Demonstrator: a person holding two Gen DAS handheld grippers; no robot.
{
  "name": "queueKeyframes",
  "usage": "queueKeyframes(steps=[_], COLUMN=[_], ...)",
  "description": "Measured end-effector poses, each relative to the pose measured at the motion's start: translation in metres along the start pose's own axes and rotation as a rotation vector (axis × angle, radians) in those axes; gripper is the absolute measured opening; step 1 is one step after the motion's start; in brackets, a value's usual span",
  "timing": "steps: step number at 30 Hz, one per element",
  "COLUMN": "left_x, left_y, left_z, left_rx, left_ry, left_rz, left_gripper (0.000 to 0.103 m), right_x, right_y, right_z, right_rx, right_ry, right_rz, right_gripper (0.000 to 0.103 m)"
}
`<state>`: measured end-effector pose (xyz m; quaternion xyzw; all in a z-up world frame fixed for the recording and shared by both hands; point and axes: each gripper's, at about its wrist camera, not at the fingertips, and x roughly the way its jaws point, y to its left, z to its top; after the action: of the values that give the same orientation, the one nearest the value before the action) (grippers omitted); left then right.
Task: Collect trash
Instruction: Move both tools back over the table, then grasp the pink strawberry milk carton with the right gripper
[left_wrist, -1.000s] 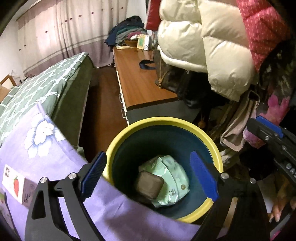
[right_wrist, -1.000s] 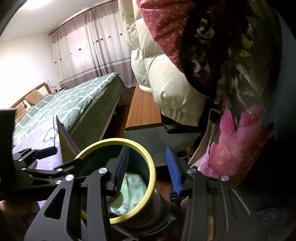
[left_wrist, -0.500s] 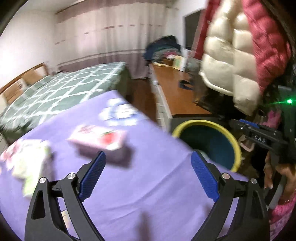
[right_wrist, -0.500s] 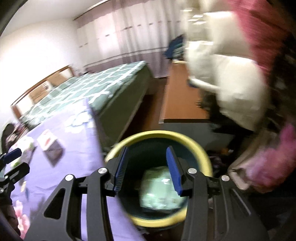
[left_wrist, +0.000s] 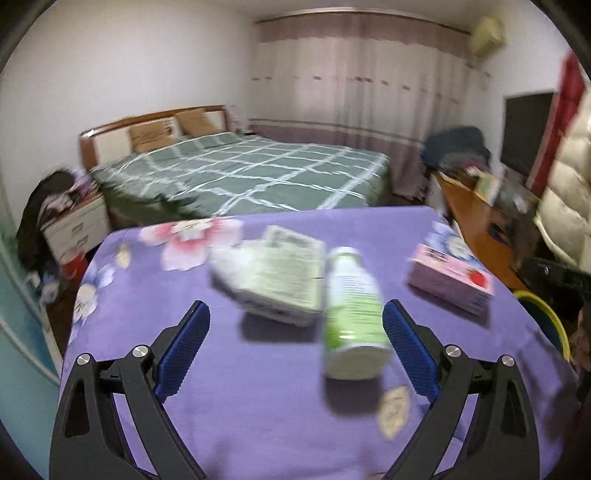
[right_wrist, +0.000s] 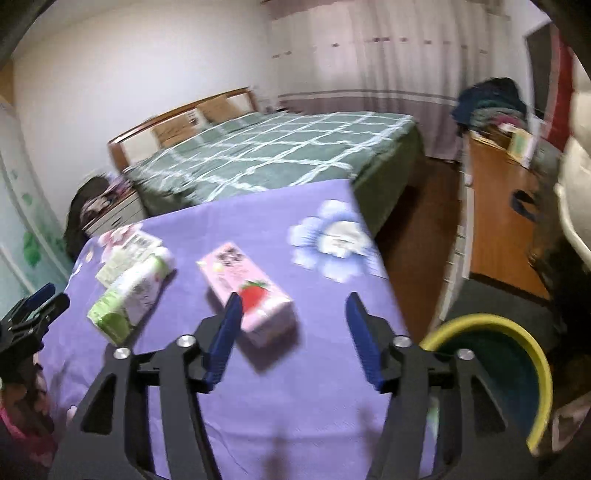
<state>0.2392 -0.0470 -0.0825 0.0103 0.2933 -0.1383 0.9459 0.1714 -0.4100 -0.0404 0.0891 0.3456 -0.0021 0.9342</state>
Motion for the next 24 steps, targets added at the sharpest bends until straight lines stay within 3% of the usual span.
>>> queueKeyframes(steps=[3, 8, 13, 18, 20, 23, 24], left_x=[0.005, 0.008, 0.007, 0.007, 0.007, 0.008, 0.009], left_y=[0.023, 0.037, 0.038, 0.036, 0.033, 0.03, 0.029], left_z=[-0.004, -0.006, -0.006, -0.006, -0.007, -0.008, -0.008], left_rx=[-0.065, -0.105, -0.131, -0.139, -0.135, -0.127, -0.125], left_ry=[0.003, 0.001, -0.001, 0.004, 0.008, 0.016, 0.017], left_rz=[0.001, 0.003, 0.005, 0.006, 0.009, 0.011, 0.012], left_gripper=[0.093, 0.093, 0.094, 0.094, 0.094, 0.094, 0.094], right_x=[0.022, 0.057, 0.083, 0.076, 0.073, 0.076, 0.081], right_y=[0.015, 0.031, 0.035, 0.048, 0.055, 0.065, 0.067], right_z=[0.01, 0.015, 0.006, -0.006, -0.011, -0.015, -0.016], right_rx=[-0.061, -0.123, -0.139, -0.189, -0.208, -0.238, -0.243], right_ry=[0.023, 0.068, 0.131, 0.13, 0.129, 0.135, 0.153], right_rz=[0.023, 0.034, 0.06, 0.108, 0.123, 0.095, 0.076], right_gripper=[0.07, 0.078, 0.078, 0.078, 0.076, 0.065, 0.056])
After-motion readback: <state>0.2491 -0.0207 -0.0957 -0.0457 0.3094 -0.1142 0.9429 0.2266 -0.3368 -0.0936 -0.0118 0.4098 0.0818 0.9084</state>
